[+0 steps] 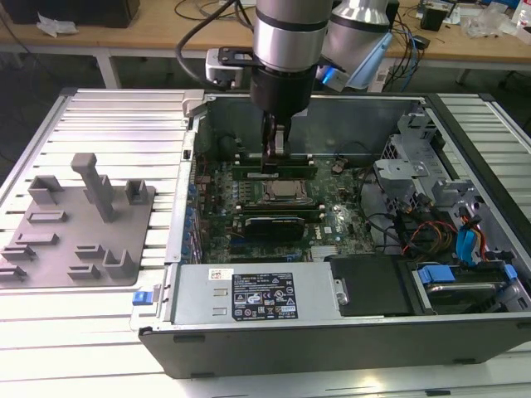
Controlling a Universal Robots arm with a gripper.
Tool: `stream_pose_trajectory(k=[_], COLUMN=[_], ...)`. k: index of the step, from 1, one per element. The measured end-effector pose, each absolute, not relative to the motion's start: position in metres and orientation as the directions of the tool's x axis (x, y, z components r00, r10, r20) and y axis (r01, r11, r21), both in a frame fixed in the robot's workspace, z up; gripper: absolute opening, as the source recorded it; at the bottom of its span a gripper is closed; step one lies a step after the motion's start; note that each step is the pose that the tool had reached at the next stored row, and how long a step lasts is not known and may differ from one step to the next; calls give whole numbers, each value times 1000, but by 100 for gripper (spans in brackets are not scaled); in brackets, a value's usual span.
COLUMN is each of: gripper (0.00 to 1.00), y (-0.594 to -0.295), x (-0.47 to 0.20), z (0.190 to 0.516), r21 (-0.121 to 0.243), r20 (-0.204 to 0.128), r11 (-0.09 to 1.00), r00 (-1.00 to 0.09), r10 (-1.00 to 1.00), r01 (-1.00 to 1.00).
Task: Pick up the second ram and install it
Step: 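Insert the second ram into the second slot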
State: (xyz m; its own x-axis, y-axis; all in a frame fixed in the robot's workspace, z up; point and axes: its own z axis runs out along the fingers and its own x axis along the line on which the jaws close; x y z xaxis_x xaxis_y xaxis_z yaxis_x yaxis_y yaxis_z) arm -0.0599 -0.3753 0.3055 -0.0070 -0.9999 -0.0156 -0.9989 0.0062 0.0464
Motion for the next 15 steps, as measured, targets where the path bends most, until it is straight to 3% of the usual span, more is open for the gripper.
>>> stream_pose_trajectory(k=[15], gripper=[9], y=[-375], x=[-46], z=[269], r21=[46], r20=[-16], r11=[6], r00=[-7], r10=[-1000], r01=[-999])
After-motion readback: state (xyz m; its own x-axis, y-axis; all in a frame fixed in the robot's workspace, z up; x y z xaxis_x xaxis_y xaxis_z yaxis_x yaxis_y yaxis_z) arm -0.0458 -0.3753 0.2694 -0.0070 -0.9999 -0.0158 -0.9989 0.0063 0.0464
